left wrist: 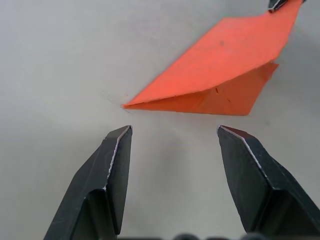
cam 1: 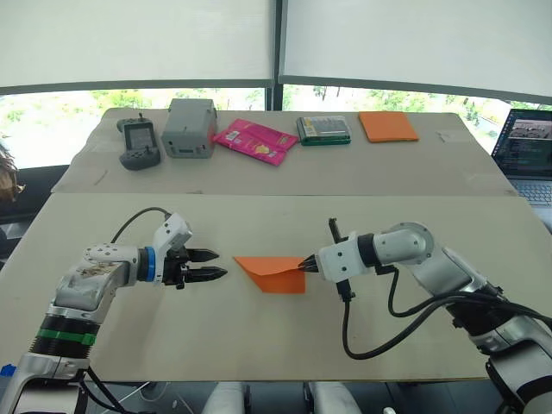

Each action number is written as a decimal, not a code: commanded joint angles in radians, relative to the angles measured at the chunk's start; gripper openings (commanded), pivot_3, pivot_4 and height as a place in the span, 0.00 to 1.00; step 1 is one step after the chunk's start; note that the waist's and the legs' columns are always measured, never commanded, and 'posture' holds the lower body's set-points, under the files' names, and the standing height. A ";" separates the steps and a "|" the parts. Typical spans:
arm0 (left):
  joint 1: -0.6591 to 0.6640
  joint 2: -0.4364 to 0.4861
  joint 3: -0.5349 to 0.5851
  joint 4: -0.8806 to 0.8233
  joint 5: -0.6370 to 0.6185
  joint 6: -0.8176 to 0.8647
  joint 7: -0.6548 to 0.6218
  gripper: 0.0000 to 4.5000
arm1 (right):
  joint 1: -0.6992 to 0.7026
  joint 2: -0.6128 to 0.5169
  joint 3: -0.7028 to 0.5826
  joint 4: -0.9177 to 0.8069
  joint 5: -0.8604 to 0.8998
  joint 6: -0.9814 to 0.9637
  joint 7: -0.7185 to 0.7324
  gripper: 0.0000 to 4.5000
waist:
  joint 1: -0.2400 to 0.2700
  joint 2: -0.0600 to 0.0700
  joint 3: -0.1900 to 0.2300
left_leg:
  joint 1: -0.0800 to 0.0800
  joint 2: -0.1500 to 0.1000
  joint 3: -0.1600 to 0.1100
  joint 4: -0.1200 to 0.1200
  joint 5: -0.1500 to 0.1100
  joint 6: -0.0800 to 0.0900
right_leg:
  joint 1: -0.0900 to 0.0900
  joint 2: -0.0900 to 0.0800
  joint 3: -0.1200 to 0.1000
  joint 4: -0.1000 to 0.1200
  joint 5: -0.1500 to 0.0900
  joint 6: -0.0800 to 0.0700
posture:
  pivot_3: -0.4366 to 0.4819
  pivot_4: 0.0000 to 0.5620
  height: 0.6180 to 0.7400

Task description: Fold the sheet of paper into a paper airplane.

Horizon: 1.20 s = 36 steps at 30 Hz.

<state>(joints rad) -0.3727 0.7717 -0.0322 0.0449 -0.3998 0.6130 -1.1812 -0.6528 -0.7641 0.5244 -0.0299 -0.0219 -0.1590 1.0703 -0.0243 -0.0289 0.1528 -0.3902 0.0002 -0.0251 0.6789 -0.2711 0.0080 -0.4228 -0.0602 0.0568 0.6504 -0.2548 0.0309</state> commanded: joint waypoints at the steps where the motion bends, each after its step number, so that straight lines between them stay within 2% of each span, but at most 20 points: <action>1: 0.029 0.011 0.053 -0.063 -0.044 0.001 0.000 0.64 | -0.072 0.051 0.006 0.197 -0.065 -0.316 0.032 0.01 | 0.000 0.000 0.000 | 0.000 0.001 0.000 0.000 0.000 0.000 | 0.000 0.000 0.000 0.000 0.000 0.000 | 0.48 0.27 1.00; 6: 0.040 -0.002 0.062 -0.110 -0.071 0.023 0.031 0.64 | -0.087 0.108 0.010 0.350 -0.136 -0.500 0.011 0.01 | 0.004 -0.001 0.001 | 0.000 0.001 0.000 0.000 0.000 0.000 | 0.000 -0.001 0.000 0.001 0.000 0.000 | 0.48 0.27 1.00; 9: 0.040 -0.004 0.055 -0.113 -0.071 0.020 0.042 0.64 | -0.085 0.131 -0.020 0.380 -0.140 -0.526 -0.013 0.01 | 0.005 -0.001 0.001 | 0.000 0.001 0.000 0.001 0.000 0.000 | -0.001 -0.002 0.001 0.005 0.000 0.000 | 0.48 0.27 1.00; 13: 0.004 -0.022 0.043 -0.102 -0.082 0.021 0.037 0.64 | -0.080 0.133 -0.059 0.363 -0.086 -0.509 0.000 0.25 | 0.005 -0.001 0.001 | 0.001 0.001 0.000 0.001 0.000 0.000 | -0.001 -0.001 0.001 0.006 0.000 0.000 | 0.48 0.27 1.00; 17: -0.081 -0.059 0.044 -0.042 -0.096 0.016 0.027 0.64 | -0.070 0.100 -0.107 0.294 -0.060 -0.476 0.004 0.59 | 0.012 -0.001 0.001 | 0.001 0.001 0.000 0.001 0.000 0.000 | -0.001 -0.001 0.001 0.006 0.000 0.000 | 0.48 0.27 1.00; 20: -0.155 -0.091 0.044 0.038 -0.083 -0.014 0.025 0.64 | -0.012 0.050 -0.182 0.163 0.027 -0.277 0.023 0.82 | 0.014 -0.001 0.001 | 0.001 0.000 0.000 0.002 0.000 0.000 | -0.001 -0.002 0.001 0.007 0.000 0.000 | 0.48 0.27 1.00; 21: -0.174 -0.099 0.043 0.065 -0.078 -0.027 0.020 0.54 | 0.008 0.034 -0.205 0.118 0.046 -0.223 0.021 0.92 | 0.013 -0.001 0.001 | 0.001 0.000 0.000 0.002 0.000 0.000 | -0.001 -0.002 0.001 0.007 0.000 0.000 | 0.48 0.27 1.00; 22: -0.193 -0.107 0.039 0.094 -0.070 -0.043 0.016 0.52 | 0.029 0.018 -0.226 0.076 0.053 -0.183 0.016 0.97 | 0.013 -0.001 0.001 | 0.000 0.000 0.000 0.002 0.000 0.000 | -0.001 -0.002 0.001 0.007 0.000 0.000 | 0.48 0.27 1.00; 25: -0.229 -0.124 0.024 0.157 -0.051 -0.075 0.004 0.31 | 0.077 -0.003 -0.266 -0.017 0.072 -0.078 0.004 1.00 | 0.009 -0.001 0.001 | 0.000 0.000 0.000 0.002 0.000 0.000 | -0.001 -0.002 0.001 0.007 0.000 0.000 | 0.48 0.27 1.00; 29: -0.264 -0.157 -0.080 0.263 0.057 -0.200 -0.035 0.01 | 0.142 0.023 -0.358 -0.159 0.155 0.176 -0.082 1.00 | 0.009 -0.001 0.001 | 0.001 -0.001 0.000 0.002 0.000 0.000 | -0.001 0.000 0.001 0.007 0.000 0.000 | 0.48 0.27 1.00; 33: -0.260 -0.186 -0.119 0.331 0.088 -0.260 -0.088 0.01 | 0.186 0.058 -0.404 -0.272 0.221 0.383 -0.145 1.00 | 0.010 -0.001 0.001 | 0.000 -0.001 0.000 0.002 0.000 0.000 | -0.001 -0.001 0.002 0.007 0.000 0.000 | 0.48 0.27 1.00; 36: -0.253 -0.200 -0.146 0.414 0.132 -0.331 -0.109 0.01 | 0.231 0.093 -0.412 -0.387 0.339 0.598 -0.178 1.00 | 0.010 -0.001 0.001 | 0.000 -0.001 0.000 0.002 0.000 0.000 | -0.001 0.000 0.001 0.007 0.000 0.000 | 0.48 0.27 1.00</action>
<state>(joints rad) -0.6236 0.5745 -0.1757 0.4342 -0.2906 0.3309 -1.2733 -0.4314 -0.6807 0.1373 -0.3380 0.2449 0.3401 0.9099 -0.0143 -0.0298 0.1535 -0.3899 -0.0008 -0.0253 0.6812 -0.2710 0.0080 -0.4240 -0.0606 0.0582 0.6577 -0.2548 0.0307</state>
